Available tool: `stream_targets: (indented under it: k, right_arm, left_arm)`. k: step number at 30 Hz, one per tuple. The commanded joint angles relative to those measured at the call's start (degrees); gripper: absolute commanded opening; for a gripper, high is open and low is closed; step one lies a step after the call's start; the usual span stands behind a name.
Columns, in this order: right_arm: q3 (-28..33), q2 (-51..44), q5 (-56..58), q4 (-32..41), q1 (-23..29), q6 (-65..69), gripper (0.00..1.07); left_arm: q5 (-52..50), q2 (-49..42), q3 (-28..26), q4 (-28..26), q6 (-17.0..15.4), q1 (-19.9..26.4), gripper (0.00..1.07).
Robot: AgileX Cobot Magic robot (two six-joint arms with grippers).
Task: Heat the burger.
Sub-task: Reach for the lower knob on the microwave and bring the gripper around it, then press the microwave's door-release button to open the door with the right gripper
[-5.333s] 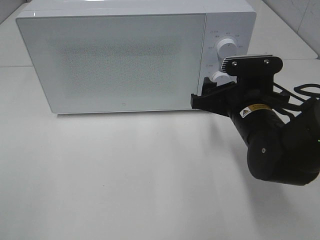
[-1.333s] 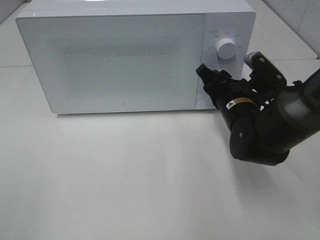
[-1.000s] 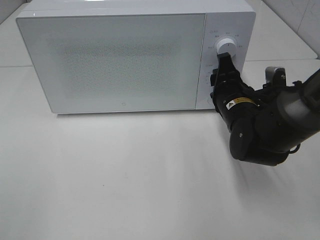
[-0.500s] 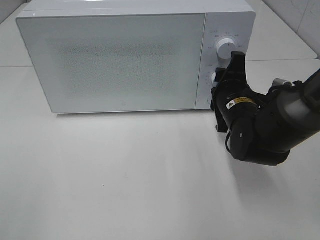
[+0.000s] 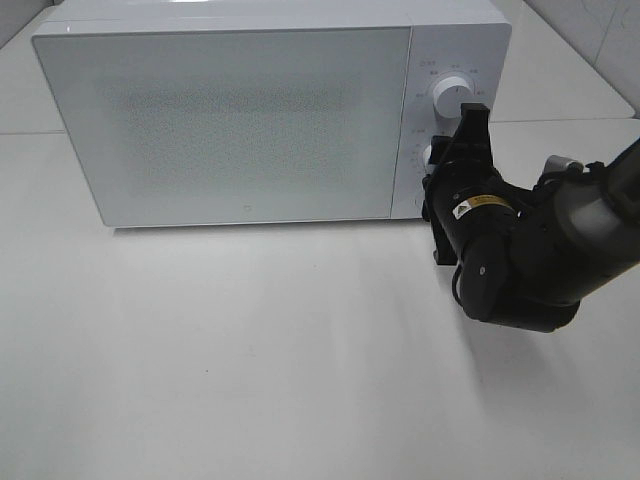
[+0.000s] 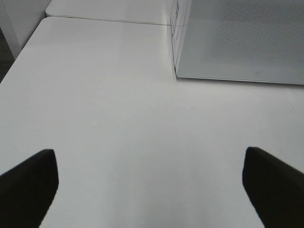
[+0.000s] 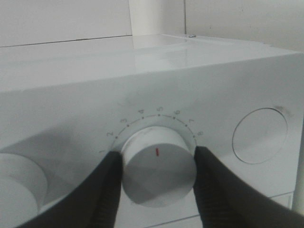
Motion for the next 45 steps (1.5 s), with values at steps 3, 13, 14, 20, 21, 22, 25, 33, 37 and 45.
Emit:
stream_targets:
  k: [3,13,14,20,21,22,25,33,37,45]
  right_arm:
    - [-1.83,-0.92,-13.64,-4.18,-0.69,-2.64,0.11]
    - [-1.83,-0.92,-13.64,-1.09,-0.69,-3.44,0.24]
    - [-1.83,-0.92,-13.64,-1.09,-0.69,-3.84,0.28]
    - [-1.83,-0.92,-13.64,-0.57,-0.69,-4.01,0.36]
    - [-1.83,-0.92,-13.64,0.11,-0.69,-4.24,0.36]
    - [-1.83,-0.92,-13.64,1.6,-0.69,-4.64,0.37]
    - [-1.83,-0.92,-13.69,3.55,-0.69,-5.56,0.39]
    - [-1.83,-0.92,-13.69,6.3,-0.69,-8.08,0.57]
    - [-1.83,-1.03,-13.69,7.62,-0.69,-8.08,0.6]
    - [-1.72,-2.98,-13.64,4.76,-0.52,-9.85,0.61]
  left_arm:
    - [-0.06,-0.97,0.0,-0.17,-0.11,0.11,0.98]
    - [-0.06,-0.97,0.0,-0.17,-0.11,0.11,0.98]
    - [-0.06,-0.97,0.0,-0.17,-0.11,0.11,0.98]
    - [-0.06,-0.97,0.0,-0.17,-0.11,0.11,0.98]
    - [-0.06,-0.97,0.0,-0.17,-0.11,0.11,0.98]
    - [-0.06,-0.97,0.0,-0.17,-0.11,0.11,0.98]
    - [-0.06,-0.97,0.0,-0.17,-0.11,0.11,0.98]
    - [-0.06,-0.97,0.0,-0.17,-0.11,0.11,0.98]
    - [-0.06,-0.97,0.0,-0.17,-0.11,0.11,0.98]
    - [-0.06,-0.97,0.0,-0.17,-0.11,0.11,0.98]
